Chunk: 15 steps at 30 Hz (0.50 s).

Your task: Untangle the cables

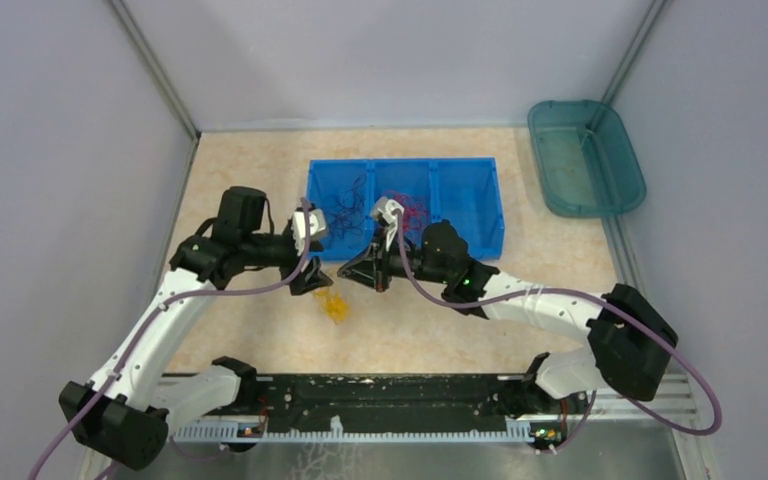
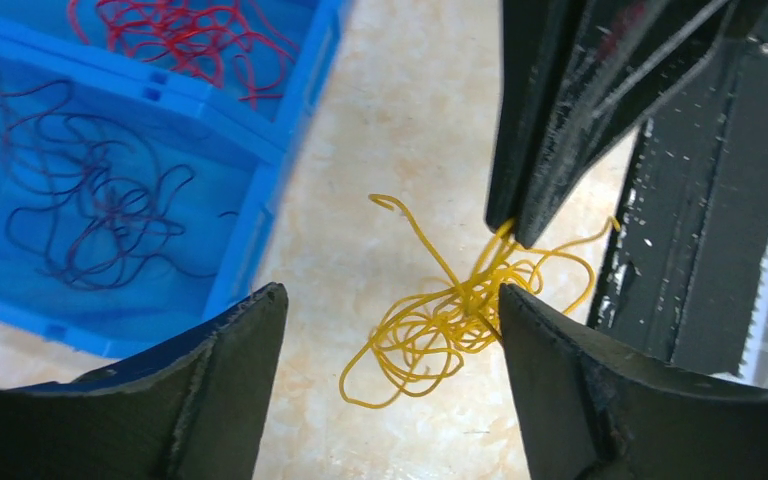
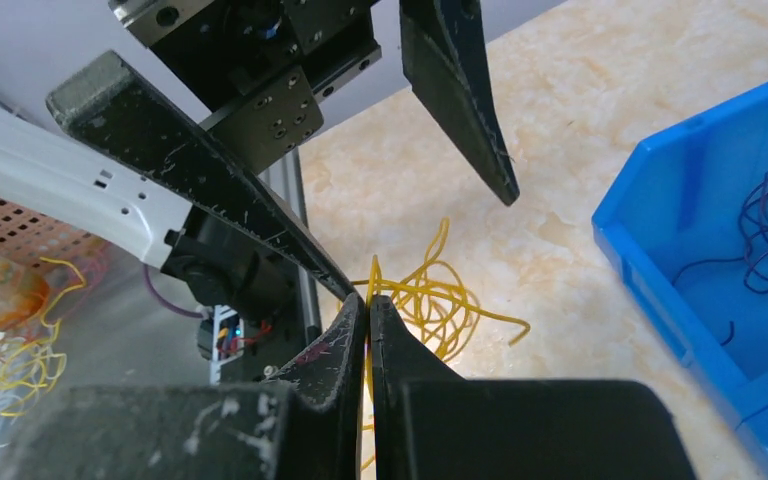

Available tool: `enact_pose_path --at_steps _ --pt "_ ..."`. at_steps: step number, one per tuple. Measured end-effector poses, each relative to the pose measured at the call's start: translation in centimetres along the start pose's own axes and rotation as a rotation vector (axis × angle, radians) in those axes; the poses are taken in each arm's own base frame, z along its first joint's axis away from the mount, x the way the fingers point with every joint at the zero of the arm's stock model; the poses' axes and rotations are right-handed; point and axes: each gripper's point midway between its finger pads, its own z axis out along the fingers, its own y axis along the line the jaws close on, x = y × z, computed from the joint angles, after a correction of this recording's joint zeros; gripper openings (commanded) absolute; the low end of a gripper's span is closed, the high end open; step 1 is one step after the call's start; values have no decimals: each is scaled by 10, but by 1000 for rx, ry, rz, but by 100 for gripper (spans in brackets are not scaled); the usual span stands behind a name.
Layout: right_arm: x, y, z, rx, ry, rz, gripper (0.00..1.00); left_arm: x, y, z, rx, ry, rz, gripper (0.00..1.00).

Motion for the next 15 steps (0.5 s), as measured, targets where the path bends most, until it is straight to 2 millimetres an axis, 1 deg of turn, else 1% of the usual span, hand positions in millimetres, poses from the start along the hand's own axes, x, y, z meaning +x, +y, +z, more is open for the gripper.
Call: enact_pose_path --at_steps 2,4,6,9,15 --pt "1 2 -2 -4 -2 13 0 2 -8 2 41 -9 -3 74" --pt "2 2 -3 -3 2 22 0 2 -15 3 77 -21 -4 75" --pt "2 3 -4 -1 2 26 0 0 -20 2 103 -31 3 79" --pt "-4 6 -8 -3 -15 18 0 2 -28 0 136 -33 16 85" --pt "-13 16 -20 -18 -44 -2 0 16 -46 -8 204 7 58 95"
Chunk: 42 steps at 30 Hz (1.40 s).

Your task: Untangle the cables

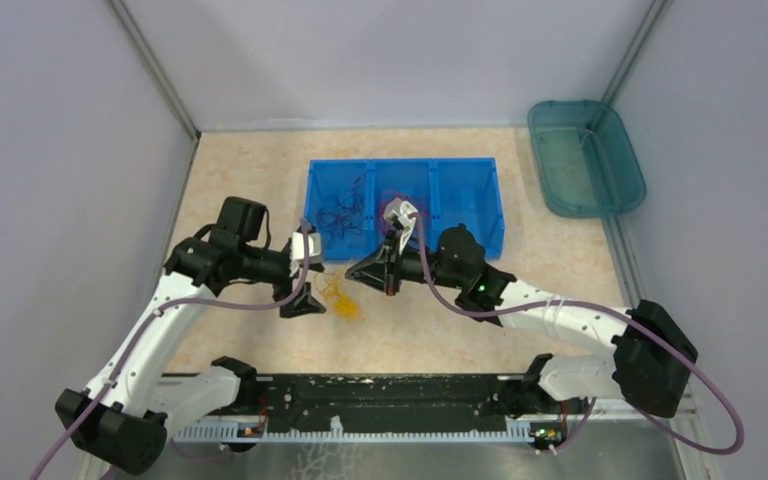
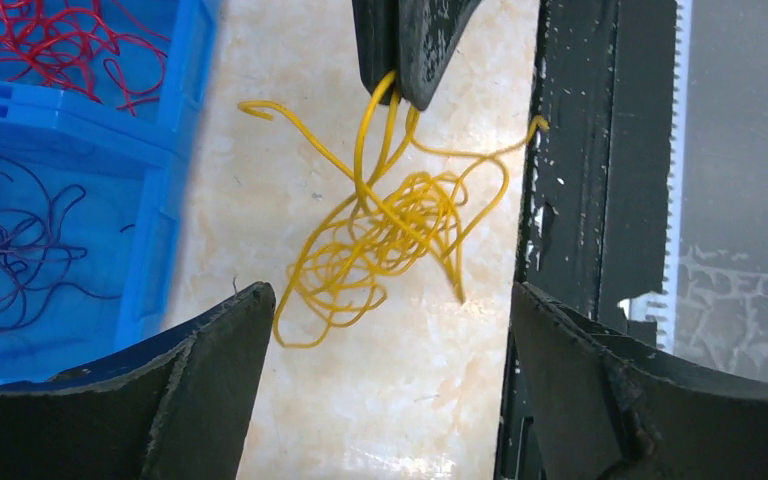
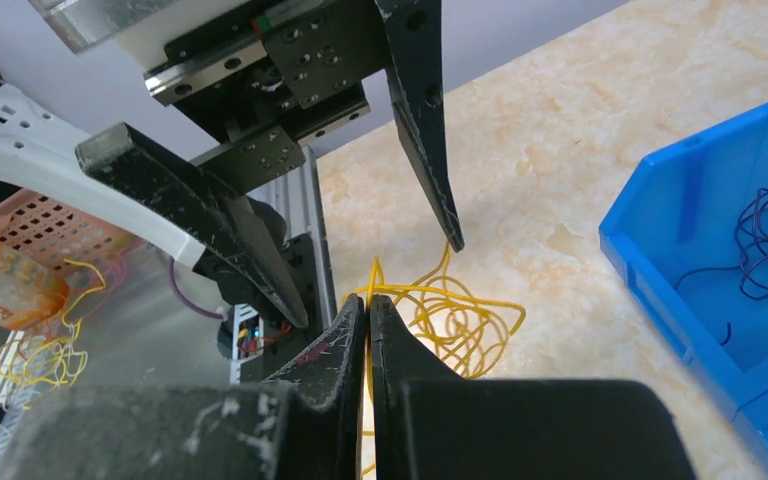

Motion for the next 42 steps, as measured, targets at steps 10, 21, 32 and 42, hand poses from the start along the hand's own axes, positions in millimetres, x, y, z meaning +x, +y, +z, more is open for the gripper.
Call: enact_pose_path --at_steps 10,21,32,42 --pt "-5 12 -18 -15 -8 -27 0 -23 -1 -21 -17 8 97 85" --pt "-24 29 -27 -56 -59 -54 0 -6 20 -1 -98 -12 -31 69" --pt "-28 32 -29 -62 -72 -49 0 -15 11 8 -46 -100 -90 52" --pt "-33 35 -34 -65 -98 -51 0 -13 4 11 -10 -105 -128 13"
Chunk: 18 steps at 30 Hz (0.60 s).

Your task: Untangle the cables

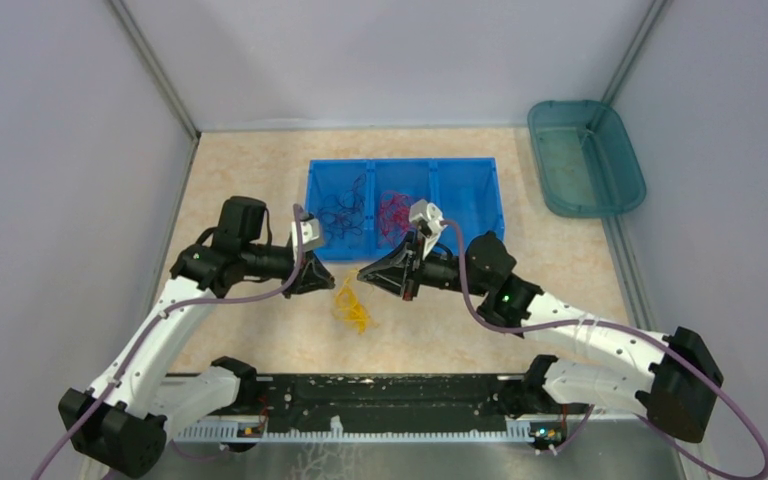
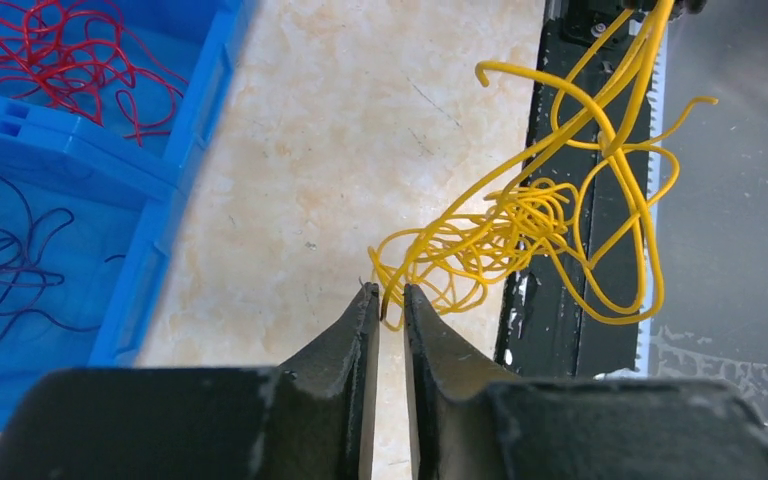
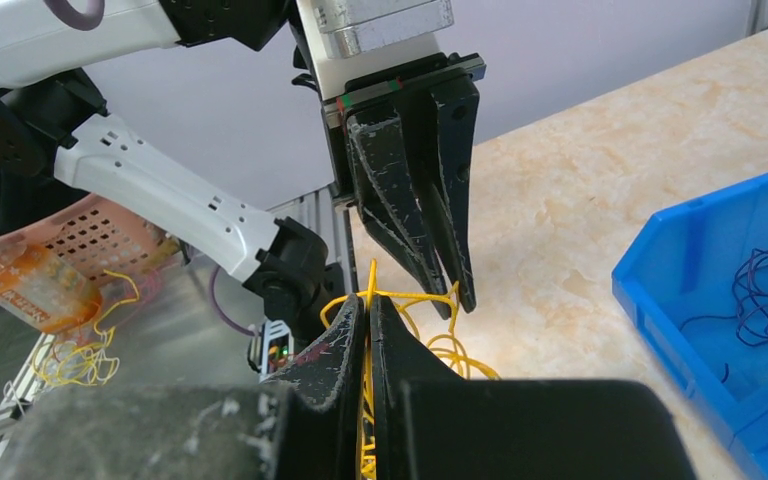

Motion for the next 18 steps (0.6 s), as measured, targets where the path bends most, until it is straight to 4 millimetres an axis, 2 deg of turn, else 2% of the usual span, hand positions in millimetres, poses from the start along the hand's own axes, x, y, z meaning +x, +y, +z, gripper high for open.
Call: enact_pose_path --at_steps 3,7,14,18 --pt "1 0 0 2 -3 3 0 -3 3 0 -11 -9 0 1" --pt "6 -2 -5 12 0 7 0 -12 11 -2 -51 -20 15 0" --pt "15 -5 -16 43 -2 12 0 -47 24 -17 -157 -85 81 0" --pt "19 -9 -21 67 -11 12 8 -70 28 -27 -206 -121 120 0"
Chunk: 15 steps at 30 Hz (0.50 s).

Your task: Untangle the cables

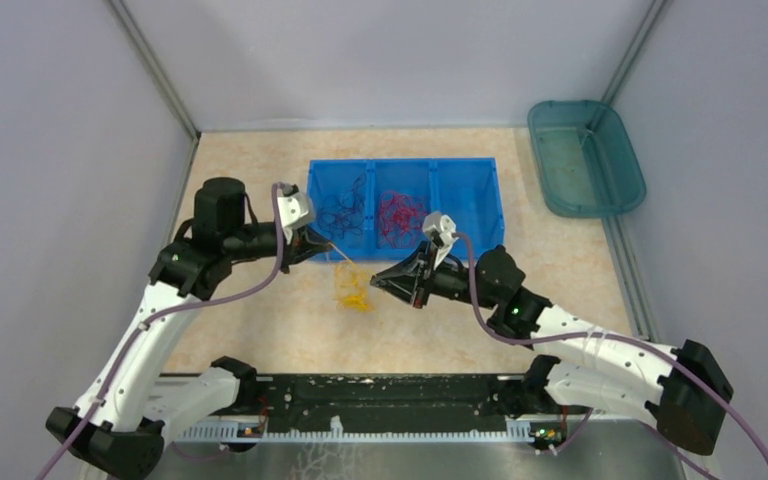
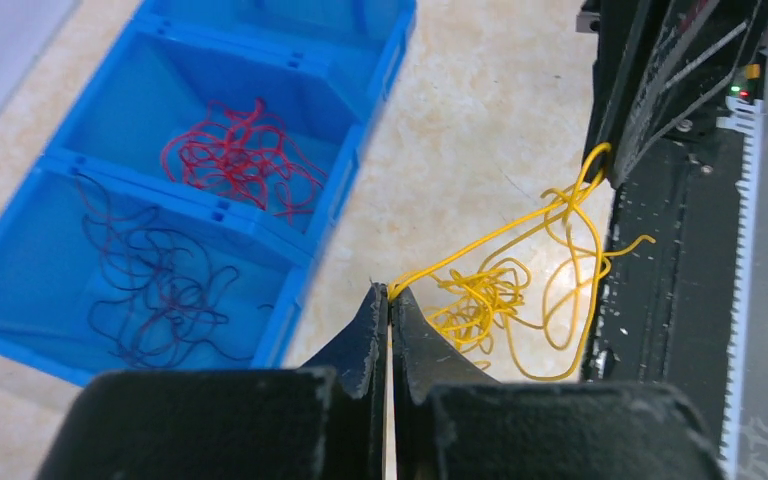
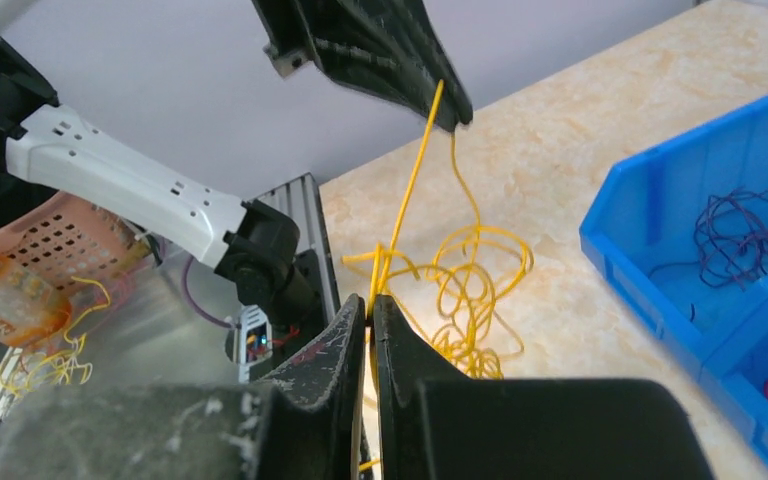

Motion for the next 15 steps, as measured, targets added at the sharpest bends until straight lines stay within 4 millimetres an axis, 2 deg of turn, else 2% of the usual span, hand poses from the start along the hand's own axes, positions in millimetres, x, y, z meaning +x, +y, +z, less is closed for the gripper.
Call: enact_pose_path --at_steps 4,7,10,12,15 --pt "9 -5 -4 18 16 8 11 -17 10 -6 -61 -24 38 0" --pt "29 -10 -9 37 68 27 31 -35 19 -15 -119 -62 74 0" --pt "54 -18 -17 68 132 43 44 -52 18 -23 -138 -106 101 0" --pt "69 -25 -24 99 182 49 58 -61 13 -28 -131 -130 117 0" --pt "70 -31 -28 142 190 38 73 -66 4 -31 -97 -153 129 1"
